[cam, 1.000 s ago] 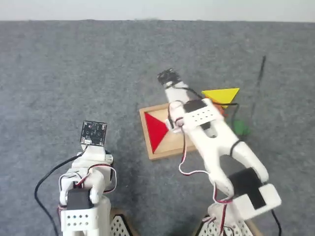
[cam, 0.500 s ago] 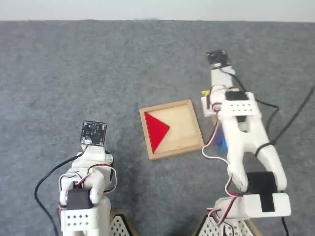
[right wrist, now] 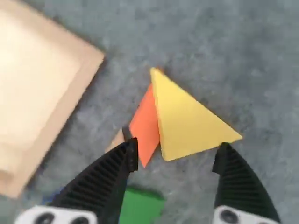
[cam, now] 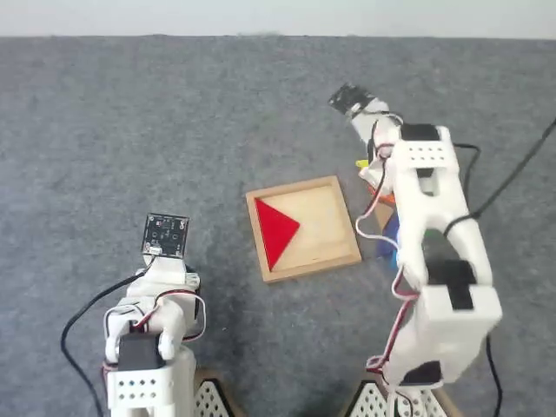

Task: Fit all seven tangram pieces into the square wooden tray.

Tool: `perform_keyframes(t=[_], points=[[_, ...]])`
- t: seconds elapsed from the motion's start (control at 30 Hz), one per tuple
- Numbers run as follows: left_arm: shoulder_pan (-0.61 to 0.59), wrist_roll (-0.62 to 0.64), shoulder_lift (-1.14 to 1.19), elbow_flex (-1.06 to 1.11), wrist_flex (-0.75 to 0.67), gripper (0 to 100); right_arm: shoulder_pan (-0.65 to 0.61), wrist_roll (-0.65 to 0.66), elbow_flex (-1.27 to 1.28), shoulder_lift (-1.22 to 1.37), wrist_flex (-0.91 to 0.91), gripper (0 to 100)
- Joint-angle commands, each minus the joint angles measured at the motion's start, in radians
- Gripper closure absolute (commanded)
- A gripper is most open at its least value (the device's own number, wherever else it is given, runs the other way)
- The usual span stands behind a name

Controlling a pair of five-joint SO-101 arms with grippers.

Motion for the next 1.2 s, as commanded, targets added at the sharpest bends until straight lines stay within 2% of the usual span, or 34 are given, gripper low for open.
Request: perform_keyframes(t=[0.0, 0.07, 0.2, 0.5, 0.8, 0.97, 1.03, 1.17], points=[[0.005, -0.002, -0.017, -0.01, 0.003, 98, 0.03, 0.155, -0.166, 0.044, 0.116, 64.5], [0.005, -0.002, -0.017, -0.01, 0.003, 98, 0.036, 0.261, -0.216, 0.084, 0.179, 61.0], [0.005, -0.002, -0.017, -0.01, 0.003, 98, 0.048, 0.405, -0.308, 0.15, 0.26, 60.8], [0.005, -0.002, -0.017, -0.01, 0.003, 98, 0.071, 0.56, -0.445, 0.326, 0.271, 60.8], [0.005, -0.002, -0.017, -0.01, 0.003, 98, 0.111, 0.571, -0.634, 0.484, 0.269, 60.8], [0.005, -0.002, -0.017, -0.01, 0.003, 98, 0.113, 0.571, -0.652, 0.544, 0.272, 61.1], [0.005, -0.002, -0.017, -0.01, 0.003, 98, 0.114, 0.571, -0.652, 0.553, 0.272, 65.3], [0.005, -0.002, -0.017, -0.01, 0.003, 98, 0.114, 0.571, -0.652, 0.561, 0.274, 80.8]])
